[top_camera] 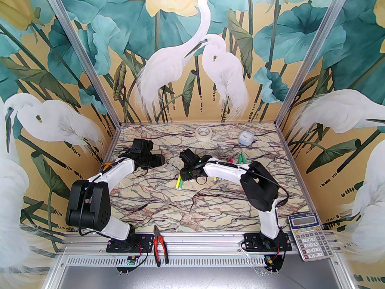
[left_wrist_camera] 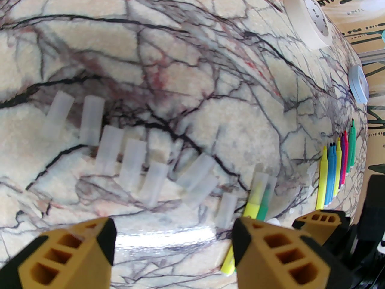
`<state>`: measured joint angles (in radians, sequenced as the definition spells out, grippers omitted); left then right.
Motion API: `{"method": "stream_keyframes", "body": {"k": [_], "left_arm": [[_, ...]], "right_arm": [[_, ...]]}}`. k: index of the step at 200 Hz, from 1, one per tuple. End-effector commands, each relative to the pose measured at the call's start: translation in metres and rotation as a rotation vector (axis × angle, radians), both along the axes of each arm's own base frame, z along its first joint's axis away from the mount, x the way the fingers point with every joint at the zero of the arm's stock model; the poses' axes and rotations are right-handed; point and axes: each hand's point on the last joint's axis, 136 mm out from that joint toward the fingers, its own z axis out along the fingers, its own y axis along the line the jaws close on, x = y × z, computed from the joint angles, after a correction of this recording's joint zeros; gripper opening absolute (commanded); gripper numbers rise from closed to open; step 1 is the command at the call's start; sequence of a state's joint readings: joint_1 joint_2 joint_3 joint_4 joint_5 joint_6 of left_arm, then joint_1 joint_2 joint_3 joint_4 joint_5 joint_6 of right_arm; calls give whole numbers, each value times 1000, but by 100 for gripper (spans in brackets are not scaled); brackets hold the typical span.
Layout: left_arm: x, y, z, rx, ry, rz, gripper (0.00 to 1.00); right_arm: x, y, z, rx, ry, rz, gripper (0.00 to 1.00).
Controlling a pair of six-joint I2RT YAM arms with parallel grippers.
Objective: Open the pen caps
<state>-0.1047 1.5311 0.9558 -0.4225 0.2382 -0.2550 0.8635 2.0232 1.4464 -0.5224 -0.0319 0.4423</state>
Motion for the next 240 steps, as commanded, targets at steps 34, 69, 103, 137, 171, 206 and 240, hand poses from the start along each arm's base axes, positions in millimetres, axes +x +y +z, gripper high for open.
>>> {"method": "stream_keyframes", "body": {"k": [34, 69, 103, 137, 171, 206, 240], "left_arm": [[2, 7, 9, 5, -53, 21, 68], [-1, 8, 8, 17, -54, 9, 69], [-3, 7, 6, 11, -54, 5, 69], [-3, 2, 6, -15, -56, -5, 69], [-3, 1, 7, -25, -57, -8, 69], [-3, -1, 8, -32, -59, -13, 69], [-5, -3, 9, -52, -63, -12, 69]], "right_arm": [[-3, 12, -13, 11, 59, -1, 44], [-1, 18, -18, 11, 66, -4, 44], [-1, 23, -23, 5, 71, -4, 44], [-1, 23, -29, -24, 74, -10, 44], [1, 10, -34, -92, 62, -32, 44], [4, -12, -36, -202, 26, -39, 40], [3, -28, -30, -269, -4, -25, 32]]}}
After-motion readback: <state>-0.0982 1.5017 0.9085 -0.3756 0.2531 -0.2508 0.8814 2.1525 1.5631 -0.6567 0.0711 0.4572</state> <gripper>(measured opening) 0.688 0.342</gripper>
